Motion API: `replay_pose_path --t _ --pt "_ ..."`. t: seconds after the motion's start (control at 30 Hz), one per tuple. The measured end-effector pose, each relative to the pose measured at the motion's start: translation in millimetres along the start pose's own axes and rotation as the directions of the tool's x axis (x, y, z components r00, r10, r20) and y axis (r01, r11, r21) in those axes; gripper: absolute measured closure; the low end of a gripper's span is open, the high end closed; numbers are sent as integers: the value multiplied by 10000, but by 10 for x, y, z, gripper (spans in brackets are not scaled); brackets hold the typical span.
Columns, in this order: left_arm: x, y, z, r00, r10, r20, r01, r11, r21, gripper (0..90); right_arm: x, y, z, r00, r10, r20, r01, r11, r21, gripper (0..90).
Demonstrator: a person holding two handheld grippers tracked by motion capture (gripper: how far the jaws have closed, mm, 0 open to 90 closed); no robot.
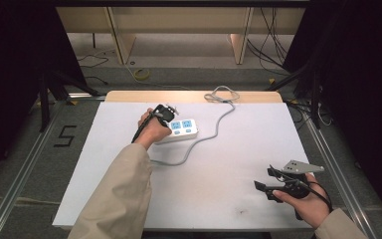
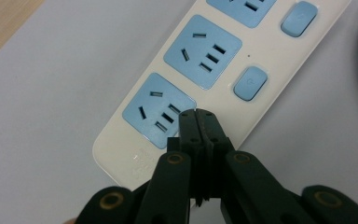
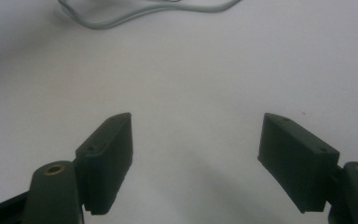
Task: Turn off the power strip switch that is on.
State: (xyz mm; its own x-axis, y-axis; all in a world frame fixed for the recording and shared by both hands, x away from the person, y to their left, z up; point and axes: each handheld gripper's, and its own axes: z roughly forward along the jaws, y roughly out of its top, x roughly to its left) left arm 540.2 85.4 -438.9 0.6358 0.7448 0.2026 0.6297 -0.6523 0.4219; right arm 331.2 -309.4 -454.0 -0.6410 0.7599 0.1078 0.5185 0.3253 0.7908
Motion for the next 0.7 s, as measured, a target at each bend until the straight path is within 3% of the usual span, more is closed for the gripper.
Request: replay_pose_path --t 0.2,0.5,0.7 --pt "0 15 1 10000 -65 -17 65 9999 150 897 3 0 1 10000 -15 8 15 10000 9 267" --pt "-26 34 4 9993 296 -230 -288 9990 340 897 6 0 2 10000 -11 13 10 10000 34 267" --pt "-32 32 6 9993 297 -224 -290 9990 333 898 8 0 4 10000 -11 18 11 10000 45 267"
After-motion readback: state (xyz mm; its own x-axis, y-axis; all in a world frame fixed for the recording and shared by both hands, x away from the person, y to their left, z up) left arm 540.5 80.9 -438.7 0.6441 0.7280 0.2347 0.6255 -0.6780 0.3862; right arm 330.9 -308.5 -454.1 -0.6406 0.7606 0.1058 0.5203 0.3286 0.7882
